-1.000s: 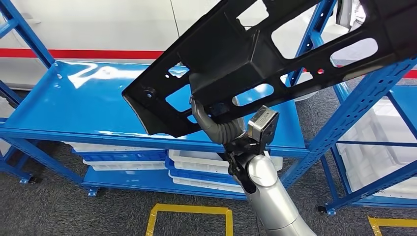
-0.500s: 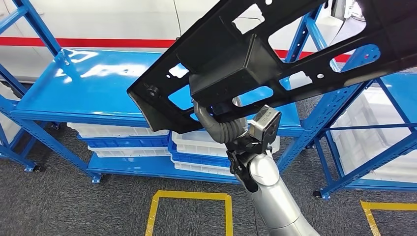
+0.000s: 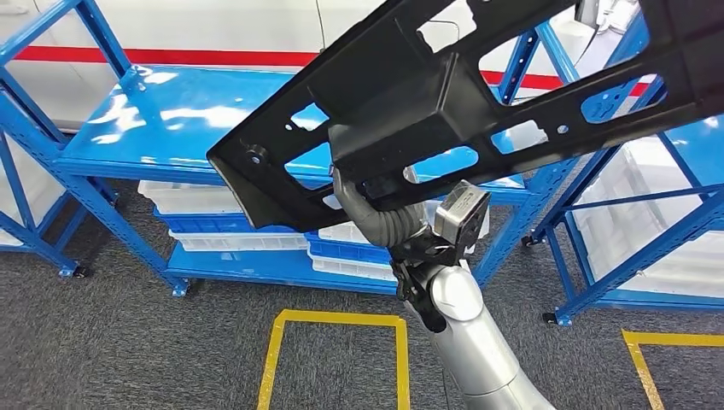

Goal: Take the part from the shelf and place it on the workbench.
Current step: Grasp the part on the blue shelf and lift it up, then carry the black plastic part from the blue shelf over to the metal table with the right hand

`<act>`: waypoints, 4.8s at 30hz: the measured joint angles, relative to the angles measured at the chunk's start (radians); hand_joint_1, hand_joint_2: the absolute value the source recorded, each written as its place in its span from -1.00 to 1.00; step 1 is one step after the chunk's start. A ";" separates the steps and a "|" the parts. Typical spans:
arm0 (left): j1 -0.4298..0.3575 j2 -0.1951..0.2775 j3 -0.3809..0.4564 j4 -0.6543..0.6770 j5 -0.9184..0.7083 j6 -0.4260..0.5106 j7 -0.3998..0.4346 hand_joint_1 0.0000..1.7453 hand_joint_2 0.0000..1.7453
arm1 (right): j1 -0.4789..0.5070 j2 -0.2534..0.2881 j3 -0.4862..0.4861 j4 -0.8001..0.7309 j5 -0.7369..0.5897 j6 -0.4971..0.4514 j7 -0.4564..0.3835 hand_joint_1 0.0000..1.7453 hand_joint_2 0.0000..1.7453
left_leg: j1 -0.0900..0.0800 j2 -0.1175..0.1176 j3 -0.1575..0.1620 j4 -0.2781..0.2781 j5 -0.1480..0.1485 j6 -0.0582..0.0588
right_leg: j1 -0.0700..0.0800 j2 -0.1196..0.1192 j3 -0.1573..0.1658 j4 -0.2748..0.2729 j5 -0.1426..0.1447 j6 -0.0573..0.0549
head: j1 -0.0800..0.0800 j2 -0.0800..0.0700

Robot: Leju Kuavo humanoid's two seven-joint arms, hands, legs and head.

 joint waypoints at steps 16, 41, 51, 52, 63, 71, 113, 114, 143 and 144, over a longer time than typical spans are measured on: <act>0.006 0.011 0.001 0.000 0.006 -0.022 -0.020 -1.00 1.00 | -0.001 -0.007 0.021 0.008 0.019 0.021 -0.014 1.00 1.00 | -0.027 0.010 -0.177 -0.013 0.184 0.026 | 0.023 0.003 0.180 -0.038 -0.147 -0.053 | 0.002 0.000; 0.020 0.009 0.016 0.000 0.008 -0.005 -0.040 -1.00 1.00 | -0.023 0.002 0.066 0.054 0.054 0.040 -0.039 1.00 1.00 | -0.036 -0.053 -0.083 0.007 0.065 0.065 | 0.027 0.041 0.039 0.094 -0.122 -0.038 | 0.001 0.000; 0.024 0.014 0.017 0.001 0.009 -0.007 -0.037 -1.00 1.00 | -0.033 0.019 0.073 0.069 0.062 0.043 -0.046 1.00 1.00 | -0.021 -0.004 -0.202 0.227 -0.040 0.003 | 0.017 -0.015 0.096 -0.029 -0.069 -0.075 | -0.003 0.000; 0.025 0.014 0.017 0.001 0.009 -0.007 -0.037 -1.00 1.00 | -0.032 0.019 0.073 0.071 0.063 0.043 -0.046 1.00 1.00 | -0.015 0.002 -0.220 0.268 -0.052 -0.004 | 0.016 -0.029 0.094 -0.029 -0.069 -0.075 | -0.003 0.000; 0.027 0.020 0.018 0.001 0.009 -0.008 -0.021 -1.00 1.00 | -0.046 0.033 0.082 0.095 0.068 0.057 -0.043 1.00 1.00 | -0.006 0.028 -0.087 0.008 0.065 0.029 | 0.013 -0.078 0.067 0.029 -0.110 -0.025 | 0.002 0.000; 0.028 0.022 0.023 0.001 0.000 -0.029 -0.020 -1.00 1.00 | -0.038 0.024 0.087 0.102 0.069 0.059 -0.044 1.00 1.00 | -0.010 -0.076 -0.101 0.007 0.081 0.044 | 0.008 0.029 0.015 0.146 -0.147 -0.016 | 0.002 0.000; 0.037 0.042 0.012 0.009 -0.029 -0.294 0.040 -1.00 1.00 | -0.063 0.034 0.099 0.132 0.083 0.088 -0.067 1.00 1.00 | -0.012 -0.001 -0.235 0.258 -0.033 -0.004 | 0.008 -0.024 0.079 -0.003 -0.086 -0.059 | -0.001 0.000; 0.037 0.042 0.012 0.009 -0.029 -0.295 0.038 -1.00 1.00 | -0.063 0.034 0.099 0.134 0.083 0.088 -0.067 1.00 1.00 | -0.009 0.003 -0.244 0.283 -0.038 -0.006 | 0.010 -0.040 0.078 -0.003 -0.086 -0.060 | -0.001 0.000; 0.050 0.046 0.011 0.010 -0.053 -0.266 -0.013 -1.00 1.00 | -0.033 0.019 0.104 0.140 0.088 0.074 -0.097 1.00 1.00 | -0.014 0.001 -0.228 0.268 -0.051 -0.001 | 0.011 -0.031 0.064 0.009 -0.087 -0.063 | 0.004 0.000; 0.051 0.046 0.011 0.010 -0.053 -0.266 -0.013 -1.00 1.00 | -0.029 0.018 0.105 0.140 0.088 0.074 -0.097 1.00 1.00 | -0.014 0.006 -0.237 0.292 -0.054 -0.002 | 0.013 -0.045 0.064 0.009 -0.088 -0.064 | 0.004 0.000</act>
